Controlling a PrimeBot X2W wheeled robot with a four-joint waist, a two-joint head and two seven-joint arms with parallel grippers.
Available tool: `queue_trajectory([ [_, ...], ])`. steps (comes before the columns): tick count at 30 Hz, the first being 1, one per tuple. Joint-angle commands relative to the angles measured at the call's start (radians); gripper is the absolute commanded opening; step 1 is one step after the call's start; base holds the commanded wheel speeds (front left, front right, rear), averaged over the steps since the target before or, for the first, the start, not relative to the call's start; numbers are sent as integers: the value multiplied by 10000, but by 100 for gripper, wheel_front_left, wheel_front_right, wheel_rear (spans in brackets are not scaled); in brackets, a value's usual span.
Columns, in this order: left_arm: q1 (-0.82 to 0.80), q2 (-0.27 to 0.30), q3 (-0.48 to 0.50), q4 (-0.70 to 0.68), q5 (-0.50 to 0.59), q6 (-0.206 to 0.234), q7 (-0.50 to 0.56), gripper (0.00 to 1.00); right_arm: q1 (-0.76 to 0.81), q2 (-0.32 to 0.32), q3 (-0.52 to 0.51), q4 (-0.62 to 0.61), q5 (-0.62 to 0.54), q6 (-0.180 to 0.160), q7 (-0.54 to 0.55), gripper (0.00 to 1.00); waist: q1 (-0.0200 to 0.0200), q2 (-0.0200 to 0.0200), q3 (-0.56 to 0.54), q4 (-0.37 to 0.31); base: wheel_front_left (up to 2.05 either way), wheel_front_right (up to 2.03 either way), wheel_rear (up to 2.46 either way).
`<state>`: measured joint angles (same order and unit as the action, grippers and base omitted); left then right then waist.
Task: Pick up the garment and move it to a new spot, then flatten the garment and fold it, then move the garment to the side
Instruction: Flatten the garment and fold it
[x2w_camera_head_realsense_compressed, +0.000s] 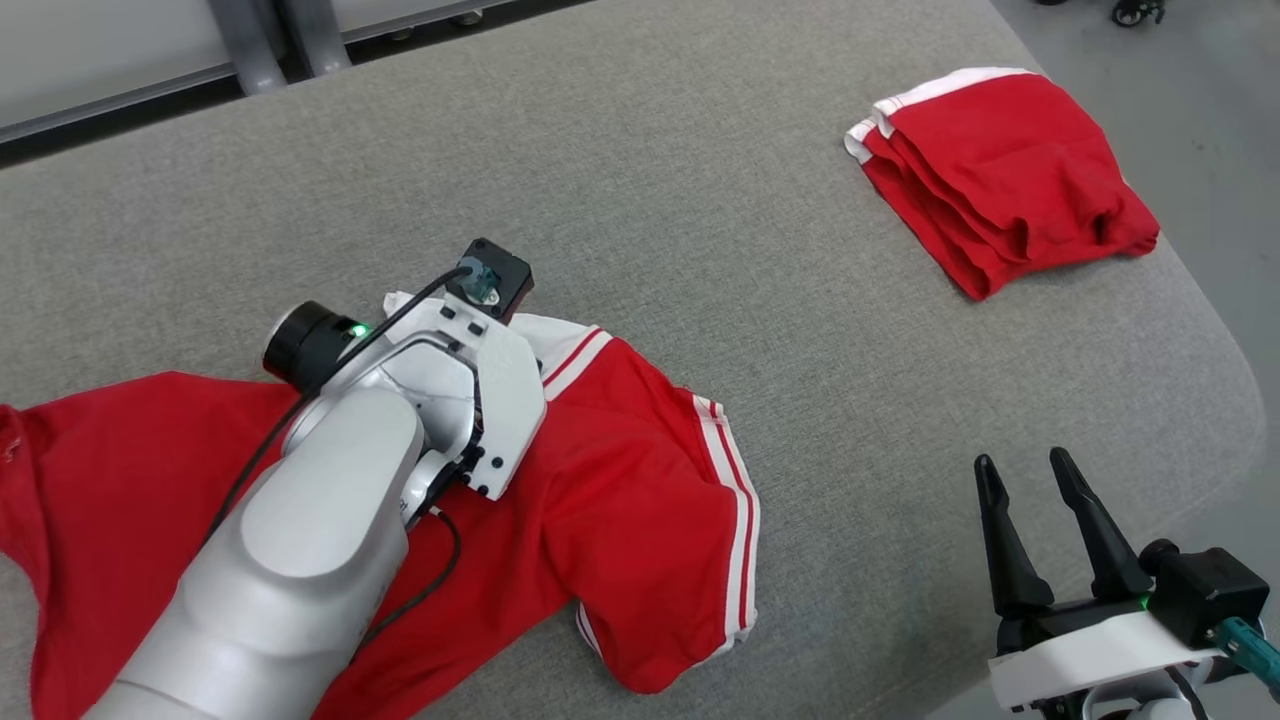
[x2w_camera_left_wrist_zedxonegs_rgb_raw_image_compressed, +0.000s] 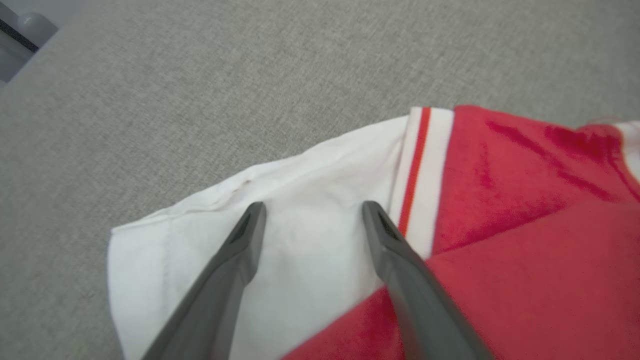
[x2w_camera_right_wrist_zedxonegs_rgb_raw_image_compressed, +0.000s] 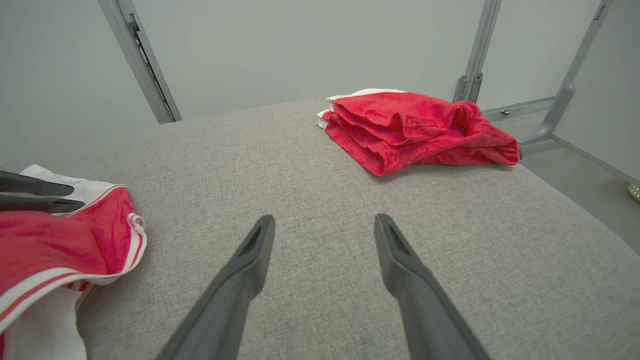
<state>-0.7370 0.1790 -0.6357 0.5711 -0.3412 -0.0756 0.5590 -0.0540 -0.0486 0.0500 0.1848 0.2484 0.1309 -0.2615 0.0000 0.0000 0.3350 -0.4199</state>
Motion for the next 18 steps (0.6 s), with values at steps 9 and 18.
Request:
queue_trajectory([
  [9, -461, 0, -737, 1224, -226, -462, 100, 0, -160, -41, -146, 21, 164, -3, -52, 100, 0, 0, 235, -181, 0, 0, 0],
  [18, -900, -124, -835, 999, -519, -509, -711, 0, -215, -45, -280, -5, 178, -3, -52, 100, 0, 0, 241, 116, 0, 0, 0],
])
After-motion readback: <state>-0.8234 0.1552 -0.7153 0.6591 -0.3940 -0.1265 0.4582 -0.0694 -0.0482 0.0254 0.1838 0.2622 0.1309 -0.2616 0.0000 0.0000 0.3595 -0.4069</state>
